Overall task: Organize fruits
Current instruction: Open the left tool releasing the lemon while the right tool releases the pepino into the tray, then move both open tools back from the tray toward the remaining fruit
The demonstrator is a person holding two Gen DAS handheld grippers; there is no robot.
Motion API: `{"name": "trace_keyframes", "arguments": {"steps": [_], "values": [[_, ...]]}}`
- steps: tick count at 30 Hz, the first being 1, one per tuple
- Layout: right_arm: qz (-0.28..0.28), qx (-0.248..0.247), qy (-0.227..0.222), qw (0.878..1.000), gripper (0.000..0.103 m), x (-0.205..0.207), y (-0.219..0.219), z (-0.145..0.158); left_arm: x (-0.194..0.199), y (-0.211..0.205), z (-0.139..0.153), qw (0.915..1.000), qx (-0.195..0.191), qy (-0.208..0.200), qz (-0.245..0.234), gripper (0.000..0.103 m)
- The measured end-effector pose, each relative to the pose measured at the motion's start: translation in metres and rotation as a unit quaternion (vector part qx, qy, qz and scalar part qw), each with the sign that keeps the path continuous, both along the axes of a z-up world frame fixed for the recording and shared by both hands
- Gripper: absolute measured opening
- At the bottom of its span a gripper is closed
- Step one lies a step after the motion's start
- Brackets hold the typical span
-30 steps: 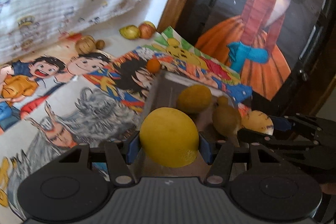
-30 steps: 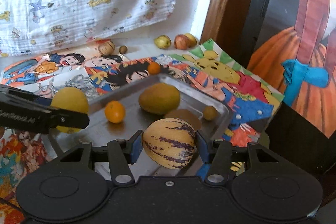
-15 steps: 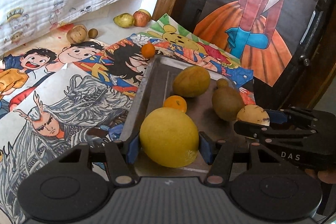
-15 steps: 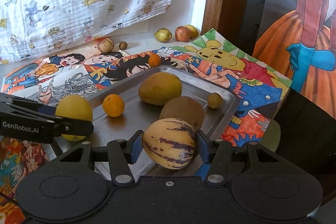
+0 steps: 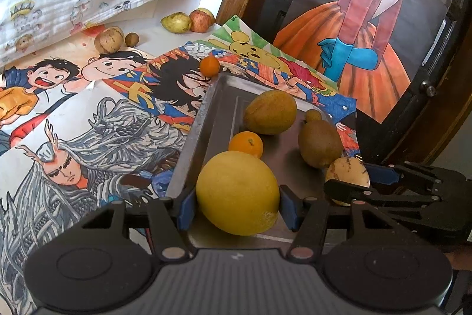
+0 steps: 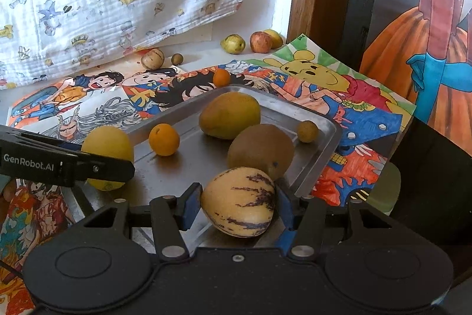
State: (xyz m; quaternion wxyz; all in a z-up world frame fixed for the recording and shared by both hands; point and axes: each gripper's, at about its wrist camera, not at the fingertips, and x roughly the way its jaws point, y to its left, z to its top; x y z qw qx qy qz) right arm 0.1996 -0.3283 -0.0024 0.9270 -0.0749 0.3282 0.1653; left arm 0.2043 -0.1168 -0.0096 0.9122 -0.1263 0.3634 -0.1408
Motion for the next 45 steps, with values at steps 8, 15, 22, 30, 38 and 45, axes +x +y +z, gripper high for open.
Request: {"name": "trace_keyframes", "arguments": {"steps": [8, 15, 22, 30, 38, 45], "values": [[0.0, 0.006, 0.001, 1.0, 0.062, -0.008, -0.001, -0.001, -0.002, 0.004, 0.002, 0.9998, -0.016, 0.008, 0.009, 0.063], [-0.009, 0.011, -0.002, 1.0, 0.068, -0.019, -0.002, 0.002, -0.01, 0.01, 0.009, 0.9997, -0.019, -0.003, 0.017, 0.065], [-0.016, 0.02, -0.008, 1.0, 0.08, -0.034, 0.0, 0.006, -0.024, 0.018, 0.018, 0.9992, -0.017, -0.016, 0.033, 0.08], [-0.024, 0.037, -0.014, 0.999, 0.091, -0.055, 0.005, 0.01, -0.046, 0.034, 0.025, 0.9974, -0.006, -0.029, 0.065, 0.099], [-0.037, 0.062, -0.014, 0.997, 0.097, -0.075, 0.009, 0.014, -0.064, 0.046, 0.028, 0.9966, 0.003, -0.033, 0.076, 0.102], [-0.05, 0.077, -0.01, 0.996, 0.102, -0.09, 0.015, 0.016, -0.075, 0.05, 0.028, 0.9964, 0.019, -0.024, 0.079, 0.102]]}}
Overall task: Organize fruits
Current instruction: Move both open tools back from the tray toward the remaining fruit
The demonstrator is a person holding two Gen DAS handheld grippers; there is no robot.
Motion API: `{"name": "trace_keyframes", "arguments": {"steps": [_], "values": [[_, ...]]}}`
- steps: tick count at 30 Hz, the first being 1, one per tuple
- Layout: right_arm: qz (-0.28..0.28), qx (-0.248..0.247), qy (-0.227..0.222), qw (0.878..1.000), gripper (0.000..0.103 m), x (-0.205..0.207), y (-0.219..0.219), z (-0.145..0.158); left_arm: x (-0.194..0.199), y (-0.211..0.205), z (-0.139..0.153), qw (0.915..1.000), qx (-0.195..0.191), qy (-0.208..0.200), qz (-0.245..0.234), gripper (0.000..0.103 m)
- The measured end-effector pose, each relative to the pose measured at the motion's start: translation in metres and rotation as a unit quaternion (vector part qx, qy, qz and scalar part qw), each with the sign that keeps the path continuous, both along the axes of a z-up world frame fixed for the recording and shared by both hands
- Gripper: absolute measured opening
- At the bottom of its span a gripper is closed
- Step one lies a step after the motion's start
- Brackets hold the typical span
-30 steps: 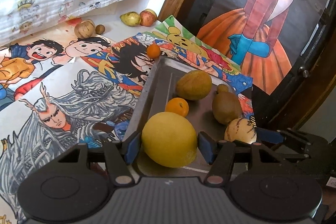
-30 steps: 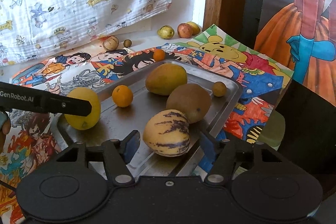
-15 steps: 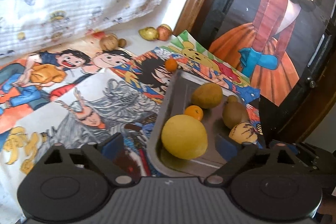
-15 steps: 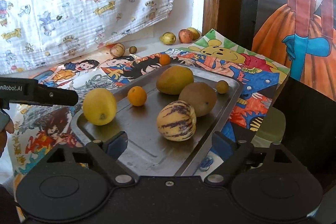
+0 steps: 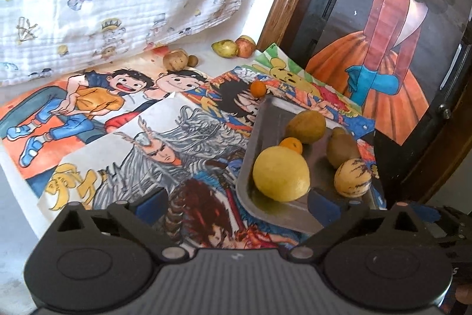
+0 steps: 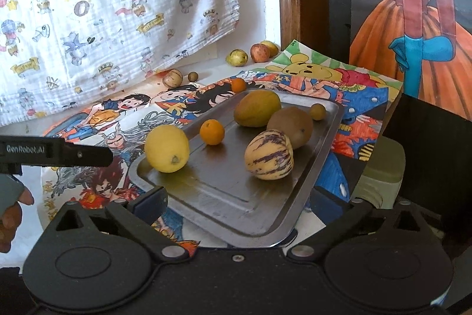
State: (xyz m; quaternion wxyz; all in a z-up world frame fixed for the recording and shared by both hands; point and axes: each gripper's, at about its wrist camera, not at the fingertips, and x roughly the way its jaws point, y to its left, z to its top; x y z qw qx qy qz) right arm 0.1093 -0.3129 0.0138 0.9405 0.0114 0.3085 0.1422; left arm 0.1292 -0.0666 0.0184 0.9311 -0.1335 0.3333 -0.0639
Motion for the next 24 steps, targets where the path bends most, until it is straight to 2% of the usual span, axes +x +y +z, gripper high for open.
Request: {"name": "trace_keyframes", "arguments": {"steps": [3, 14, 24], "values": [[-0.006, 0.005, 0.004, 1.0, 0.102, -0.007, 0.002, 0.0, -0.005, 0.0, 0.0, 0.9998, 0.016, 0.005, 0.004, 0.102], [-0.016, 0.009, 0.008, 1.0, 0.102, -0.049, 0.02, 0.01, -0.035, 0.011, 0.008, 0.9993, 0.032, 0.007, 0.015, 0.102], [-0.044, 0.044, 0.012, 0.998, 0.102, -0.096, 0.041, 0.023, -0.076, 0.026, 0.026, 0.9985, 0.042, -0.019, 0.03, 0.103]]}}
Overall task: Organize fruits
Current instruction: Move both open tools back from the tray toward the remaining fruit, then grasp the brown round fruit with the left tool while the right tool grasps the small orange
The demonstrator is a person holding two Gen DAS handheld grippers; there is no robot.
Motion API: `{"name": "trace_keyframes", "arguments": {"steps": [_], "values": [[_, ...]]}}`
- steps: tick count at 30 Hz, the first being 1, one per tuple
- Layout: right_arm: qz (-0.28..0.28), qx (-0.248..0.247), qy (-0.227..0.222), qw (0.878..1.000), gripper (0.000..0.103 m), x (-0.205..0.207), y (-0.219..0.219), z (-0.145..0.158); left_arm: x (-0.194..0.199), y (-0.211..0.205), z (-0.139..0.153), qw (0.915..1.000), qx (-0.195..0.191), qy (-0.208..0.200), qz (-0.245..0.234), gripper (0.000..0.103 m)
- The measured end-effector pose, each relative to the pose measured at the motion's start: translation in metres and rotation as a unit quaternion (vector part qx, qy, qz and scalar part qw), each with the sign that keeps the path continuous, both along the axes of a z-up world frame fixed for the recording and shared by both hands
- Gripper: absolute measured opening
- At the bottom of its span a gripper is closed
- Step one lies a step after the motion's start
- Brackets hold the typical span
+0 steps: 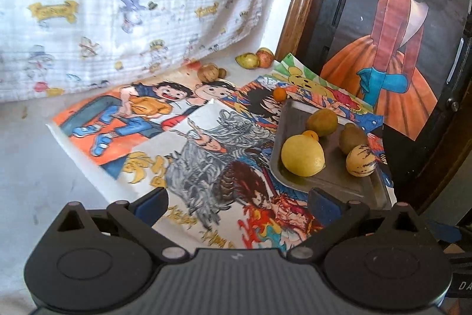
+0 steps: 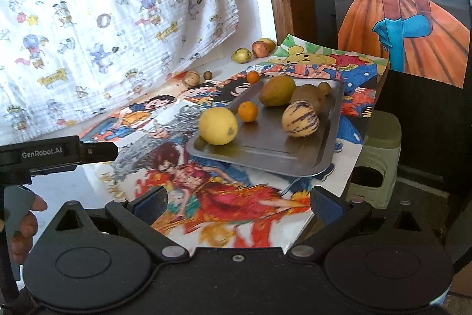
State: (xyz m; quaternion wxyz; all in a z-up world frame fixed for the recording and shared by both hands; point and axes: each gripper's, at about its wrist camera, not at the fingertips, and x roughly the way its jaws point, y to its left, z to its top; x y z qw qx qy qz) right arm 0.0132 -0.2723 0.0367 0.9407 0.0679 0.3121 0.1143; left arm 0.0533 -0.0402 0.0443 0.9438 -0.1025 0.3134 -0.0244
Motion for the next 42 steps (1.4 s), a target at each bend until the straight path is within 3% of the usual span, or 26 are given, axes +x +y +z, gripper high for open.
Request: {"name": "trace_keyframes", "arguments": {"steps": [9, 18, 24, 29, 38, 42], "values": [[-0.011, 0.015, -0.007, 1.0, 0.102, -0.006, 0.028, 0.004, -0.01, 0.028, -0.002, 0.9997, 0.016, 0.012, 0.012, 0.103], [0.003, 0.036, -0.005, 0.999, 0.102, 0.049, 0.058, 0.005, 0.018, 0.063, -0.026, 0.9995, 0.005, 0.019, 0.023, 0.103], [0.026, 0.012, -0.016, 0.999, 0.102, 0.114, 0.068, 0.038, 0.068, 0.079, -0.027, 0.9992, 0.033, 0.02, 0.007, 0.103], [0.039, -0.027, -0.038, 0.998, 0.102, 0.188, 0.077, 0.056, 0.125, 0.081, -0.016, 0.9979, 0.057, -0.012, -0.027, 0.103], [0.043, -0.103, -0.01, 0.994, 0.1, 0.333, 0.085, 0.024, 0.24, 0.082, -0.023, 0.9939, 0.071, -0.045, -0.072, 0.103], [0.059, -0.152, 0.014, 0.986, 0.093, 0.364, 0.089, 0.015, 0.281, 0.069, -0.025, 0.9939, 0.071, -0.005, -0.085, 0.103]]}}
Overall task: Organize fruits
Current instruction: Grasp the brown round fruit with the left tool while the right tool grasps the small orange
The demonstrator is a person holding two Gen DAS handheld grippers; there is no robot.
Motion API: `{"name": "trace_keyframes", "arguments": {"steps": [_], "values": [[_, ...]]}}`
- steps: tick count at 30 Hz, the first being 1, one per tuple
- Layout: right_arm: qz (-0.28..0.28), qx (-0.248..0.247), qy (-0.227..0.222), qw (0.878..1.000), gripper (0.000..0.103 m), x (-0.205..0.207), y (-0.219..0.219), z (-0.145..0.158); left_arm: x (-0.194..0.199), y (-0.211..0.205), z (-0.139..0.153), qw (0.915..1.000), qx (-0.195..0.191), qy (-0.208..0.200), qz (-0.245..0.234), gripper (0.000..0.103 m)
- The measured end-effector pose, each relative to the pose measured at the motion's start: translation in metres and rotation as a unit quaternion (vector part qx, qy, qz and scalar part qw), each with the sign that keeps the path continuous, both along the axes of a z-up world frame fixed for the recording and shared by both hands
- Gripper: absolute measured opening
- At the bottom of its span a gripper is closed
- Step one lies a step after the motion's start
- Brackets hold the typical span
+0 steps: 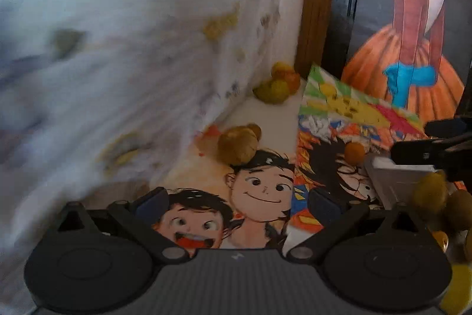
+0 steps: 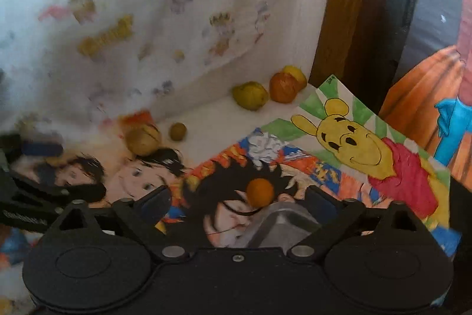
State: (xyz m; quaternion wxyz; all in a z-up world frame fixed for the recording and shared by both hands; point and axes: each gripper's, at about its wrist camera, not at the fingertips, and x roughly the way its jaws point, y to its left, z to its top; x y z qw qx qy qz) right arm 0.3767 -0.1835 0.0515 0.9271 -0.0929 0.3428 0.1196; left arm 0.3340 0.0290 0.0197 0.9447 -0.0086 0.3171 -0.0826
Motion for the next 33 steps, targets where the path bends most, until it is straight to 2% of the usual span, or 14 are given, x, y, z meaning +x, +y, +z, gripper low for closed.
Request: {"name": "trace_keyframes", "arguments": {"steps": [4, 7, 13, 26, 28, 30, 33], "values": [[0.028, -0.04, 0.019, 0.999, 0.087, 0.022, -0.001, -0.008, 0.028, -0.017, 0.003, 0.9992, 0.017, 0.034, -0.013, 0.103], [0.039, -0.053, 0.04, 0.997, 0.078, 0.038, -0.005, -0.02, 0.045, -0.024, 0.002, 0.9986, 0.016, 0.05, -0.012, 0.102], [0.037, -0.035, 0.06, 0.997, 0.066, 0.061, -0.011, -0.038, 0.082, -0.032, -0.006, 0.9971, 0.003, 0.074, 0.015, 0.1], [0.025, -0.024, 0.086, 0.996, 0.043, 0.081, -0.002, -0.06, 0.128, -0.045, -0.024, 0.9935, 0.031, 0.092, 0.06, 0.088], [0.019, -0.021, 0.085, 0.996, 0.04, 0.082, 0.0, -0.06, 0.132, -0.046, -0.026, 0.9927, 0.038, 0.094, 0.065, 0.081], [0.015, -0.021, 0.087, 0.996, 0.032, 0.083, 0.001, -0.06, 0.137, -0.048, -0.03, 0.9914, 0.047, 0.103, 0.067, 0.077], [0.012, -0.022, 0.089, 0.996, 0.03, 0.082, 0.005, -0.059, 0.138, -0.052, -0.034, 0.9915, 0.059, 0.096, 0.065, 0.073]]}}
